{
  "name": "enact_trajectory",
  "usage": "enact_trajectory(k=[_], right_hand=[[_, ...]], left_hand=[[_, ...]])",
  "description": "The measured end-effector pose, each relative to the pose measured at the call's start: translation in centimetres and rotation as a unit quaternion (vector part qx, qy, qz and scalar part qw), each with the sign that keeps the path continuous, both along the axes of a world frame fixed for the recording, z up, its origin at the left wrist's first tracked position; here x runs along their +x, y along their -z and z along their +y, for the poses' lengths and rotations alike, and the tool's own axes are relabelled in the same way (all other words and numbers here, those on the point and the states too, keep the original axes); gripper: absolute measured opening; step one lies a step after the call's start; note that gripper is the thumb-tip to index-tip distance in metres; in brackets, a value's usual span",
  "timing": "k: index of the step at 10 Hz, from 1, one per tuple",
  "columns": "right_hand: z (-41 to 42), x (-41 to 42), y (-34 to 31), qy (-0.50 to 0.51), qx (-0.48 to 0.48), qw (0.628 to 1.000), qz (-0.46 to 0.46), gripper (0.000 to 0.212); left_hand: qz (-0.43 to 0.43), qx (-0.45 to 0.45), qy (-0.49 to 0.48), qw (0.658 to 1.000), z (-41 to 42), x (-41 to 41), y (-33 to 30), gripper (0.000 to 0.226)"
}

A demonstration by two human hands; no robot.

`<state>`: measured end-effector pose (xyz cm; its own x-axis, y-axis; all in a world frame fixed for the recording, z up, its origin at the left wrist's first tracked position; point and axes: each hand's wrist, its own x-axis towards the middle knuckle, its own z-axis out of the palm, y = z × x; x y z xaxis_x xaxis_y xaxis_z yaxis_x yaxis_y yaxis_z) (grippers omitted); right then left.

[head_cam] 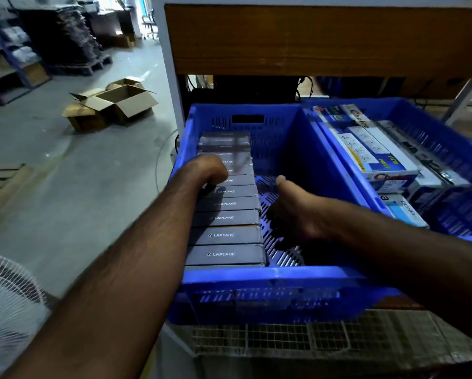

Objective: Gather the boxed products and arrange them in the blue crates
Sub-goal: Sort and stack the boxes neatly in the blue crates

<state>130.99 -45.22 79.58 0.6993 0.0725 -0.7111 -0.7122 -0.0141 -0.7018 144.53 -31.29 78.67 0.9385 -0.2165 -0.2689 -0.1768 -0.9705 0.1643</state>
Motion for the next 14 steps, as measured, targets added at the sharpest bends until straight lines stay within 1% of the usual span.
enact_trajectory(k=[1,2,3,4,5,6,7,8,9,10,11,12,13,14], right_hand=[[-0.1,1.9,1.1,0.024,0.041,0.999,-0.015,0.076],[0.7,2.9,2.2,0.005,0.006,1.000,-0.009,0.070],[-0.8,4.8,3.3,0.086,-0.019,0.996,-0.001,0.066],[-0.7,6.6,3.6,0.091,-0.025,0.996,-0.003,0.093],[0.5,7.5,4.0,0.085,-0.044,0.995,-0.032,0.083],[-0.7,8.7,4.4,0.098,-0.027,0.994,-0.042,0.078],[-1.2,9.9,3.5,0.121,-0.011,0.991,-0.056,0.083],[-0.2,10.5,3.6,0.088,0.003,0.993,-0.084,0.087],[-0.6,10.9,3.3,0.085,0.004,0.991,-0.102,0.087],[-2.0,12.7,3.0,0.148,0.020,0.982,-0.119,0.083],[-1.0,14.3,4.3,0.144,0.025,0.981,-0.128,0.088],[-0.2,15.4,5.4,0.111,-0.001,0.982,-0.150,0.084],[-1.8,16.0,5.5,0.071,0.018,0.990,-0.124,0.096],[-3.7,17.7,5.4,0.096,0.031,0.985,-0.139,0.095]], left_hand=[[-0.019,-0.005,0.018,1.000,-0.1,-0.5,0.0,0.028],[-0.030,-0.035,0.006,0.999,-0.2,0.1,0.6,0.030],[-0.024,-0.048,0.007,0.999,-0.4,0.6,1.0,0.028],[-0.032,-0.063,0.005,0.997,-0.4,0.8,1.2,0.028],[-0.036,-0.051,0.010,0.998,-0.5,1.0,1.5,0.029],[-0.027,-0.039,0.009,0.999,-0.7,1.1,1.7,0.032],[-0.037,-0.035,0.005,0.999,-1.0,1.2,2.0,0.036],[-0.036,-0.043,0.006,0.998,-1.6,1.5,1.6,0.037],[-0.031,-0.076,0.001,0.997,-2.1,2.4,0.8,0.031],[-0.076,-0.128,-0.005,0.989,-2.6,3.1,1.2,0.028],[-0.091,-0.147,-0.009,0.985,-3.3,3.2,2.0,0.029],[-0.076,-0.087,0.004,0.993,-3.7,4.1,2.8,0.033],[-0.071,-0.051,0.011,0.996,-3.8,4.7,3.4,0.037],[-0.067,-0.059,0.013,0.996,-3.8,4.8,3.5,0.036]])
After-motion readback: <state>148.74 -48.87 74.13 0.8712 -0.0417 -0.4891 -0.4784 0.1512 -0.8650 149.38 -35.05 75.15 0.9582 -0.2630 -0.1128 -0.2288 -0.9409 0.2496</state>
